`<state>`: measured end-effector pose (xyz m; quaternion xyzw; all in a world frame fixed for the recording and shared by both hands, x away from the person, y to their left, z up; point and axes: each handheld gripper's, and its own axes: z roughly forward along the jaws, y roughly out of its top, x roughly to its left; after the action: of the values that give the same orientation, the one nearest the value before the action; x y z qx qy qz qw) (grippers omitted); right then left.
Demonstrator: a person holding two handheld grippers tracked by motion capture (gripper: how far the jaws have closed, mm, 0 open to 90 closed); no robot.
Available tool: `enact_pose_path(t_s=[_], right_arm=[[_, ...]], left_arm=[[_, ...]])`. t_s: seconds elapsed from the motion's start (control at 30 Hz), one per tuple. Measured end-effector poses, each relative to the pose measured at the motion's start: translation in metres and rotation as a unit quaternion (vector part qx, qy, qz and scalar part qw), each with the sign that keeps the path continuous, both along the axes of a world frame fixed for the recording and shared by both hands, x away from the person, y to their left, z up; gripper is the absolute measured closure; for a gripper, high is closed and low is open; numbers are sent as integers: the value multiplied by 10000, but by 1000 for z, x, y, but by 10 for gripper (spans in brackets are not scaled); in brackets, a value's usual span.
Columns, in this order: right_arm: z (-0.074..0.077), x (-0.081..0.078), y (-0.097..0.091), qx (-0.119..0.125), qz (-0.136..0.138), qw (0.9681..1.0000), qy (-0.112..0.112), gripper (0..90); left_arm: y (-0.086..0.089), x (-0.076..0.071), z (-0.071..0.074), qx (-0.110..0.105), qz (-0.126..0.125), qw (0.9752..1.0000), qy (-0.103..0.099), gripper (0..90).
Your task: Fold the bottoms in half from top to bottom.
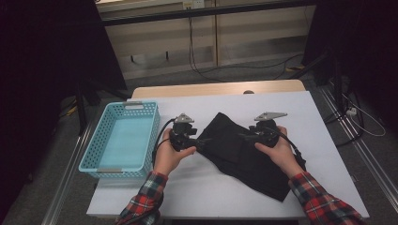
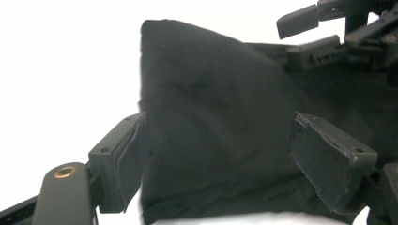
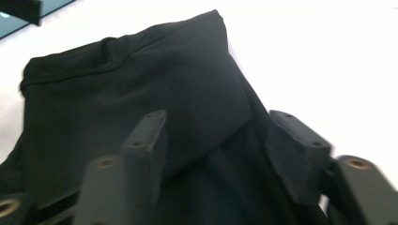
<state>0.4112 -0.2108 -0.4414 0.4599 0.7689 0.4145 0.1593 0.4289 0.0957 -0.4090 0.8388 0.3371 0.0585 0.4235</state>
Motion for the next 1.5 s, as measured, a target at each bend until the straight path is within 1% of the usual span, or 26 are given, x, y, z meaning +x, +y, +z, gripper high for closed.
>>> enact_pose_path(t_s=[0.03, 0.1, 0.17, 0.2, 0.23, 0.27, 0.3, 0.37, 0.43, 0.47, 0.5, 0.53, 0.6, 0.63, 0.73, 0.8, 0.87, 0.9, 0.97, 1.0, 1.07, 1.13, 1.23, 1.37, 1.43, 1.5], right_arm=[[0, 2, 1, -33, -33, 10000, 1, 433], [-1, 8, 3, -4, -44, 10000, 12, 504], [-4, 14, 5, 22, -74, 9999, 64, 471], [-5, 17, 6, 143, -65, 9998, 127, 454], [-7, 19, 8, 189, -63, 9996, 185, 443], [-9, 21, 10, 116, -47, 9997, 204, 482], [-11, 22, 12, 43, 21, 9997, 224, 494], [-17, 23, 18, 11, 93, 9992, 377, 484], [-19, 22, 23, -161, 100, 9995, 272, 504], [-18, 21, 24, -234, 152, 9994, 224, 570], [-17, 20, 26, -274, 217, 9992, 180, 686], [-17, 19, 27, -262, 288, 9991, 144, 757], [-14, 18, 30, -454, 386, 9982, -31, 815], [-12, 17, 31, -473, 427, 9979, -110, 823], [-5, 16, 29, -435, 461, 9979, -124, 831], [0, 16, 25, -285, 459, 9985, -103, 832], [7, 16, 20, -93, 378, 9992, -63, 832], [11, 16, 17, -11, 379, 9993, -74, 832], [17, 15, 13, 24, 342, 9994, -52, 830], [20, 14, 11, 83, 347, 9993, -87, 830], [23, 12, 9, 79, 347, 9993, -88, 831], [25, 8, 8, 94, 382, 9992, -86, 834], [27, 4, 7, 82, 388, 9992, -90, 837], [26, -1, 5, 4, 360, 9993, -44, 840], [25, -5, 1, 30, 330, 9994, -27, 840], [26, -8, -5, 120, 282, 9995, -1, 840]], left_arm=[[3, 0, 0, 35, 22, 10000, -2, 207], [8, 0, -2, 127, 113, 9998, -79, 206], [13, 0, -5, 124, 177, 9998, -53, 201], [16, 0, -6, 136, 215, 9997, -34, 196], [18, 0, -6, 155, 231, 9996, -28, 191], [20, 0, -7, 175, 246, 9995, -49, 191], [21, 0, -7, 169, 277, 9995, -57, 190], [23, -1, -6, 197, 246, 9995, -57, 190], [24, -2, -6, 147, 288, 9994, -74, 190], [26, -2, -6, 129, 298, 9994, -91, 190], [27, -2, -7, 120, 318, 9994, -62, 190], [29, -2, -7, 136, 342, 9993, -71, 189], [30, -2, -9, 99, 412, 9991, -52, 190], [32, -2, -9, 172, 372, 9992, -45, 191], [32, -2, -9, 113, 443, 9989, -70, 191], [33, -2, -8, 99, 439, 9990, -64, 191], [33, -2, -7, 82, 451, 9989, -63, 191], [33, -2, -7, 89, 437, 9990, -60, 191], [34, -2, -8, 88, 475, 9988, -50, 192], [35, -1, -8, 94, 471, 9988, -50, 192], [35, -1, -8, 58, 496, 9987, -56, 192], [35, -1, -7, 76, 463, 9989, -55, 192], [33, -2, -7, 23, 476, 9988, -71, 193], [33, -2, -6, 17, 467, 9989, -73, 193], [32, -2, -6, 27, 442, 9990, -61, 193], [30, -2, -6, 63, 393, 9992, -61, 193]])
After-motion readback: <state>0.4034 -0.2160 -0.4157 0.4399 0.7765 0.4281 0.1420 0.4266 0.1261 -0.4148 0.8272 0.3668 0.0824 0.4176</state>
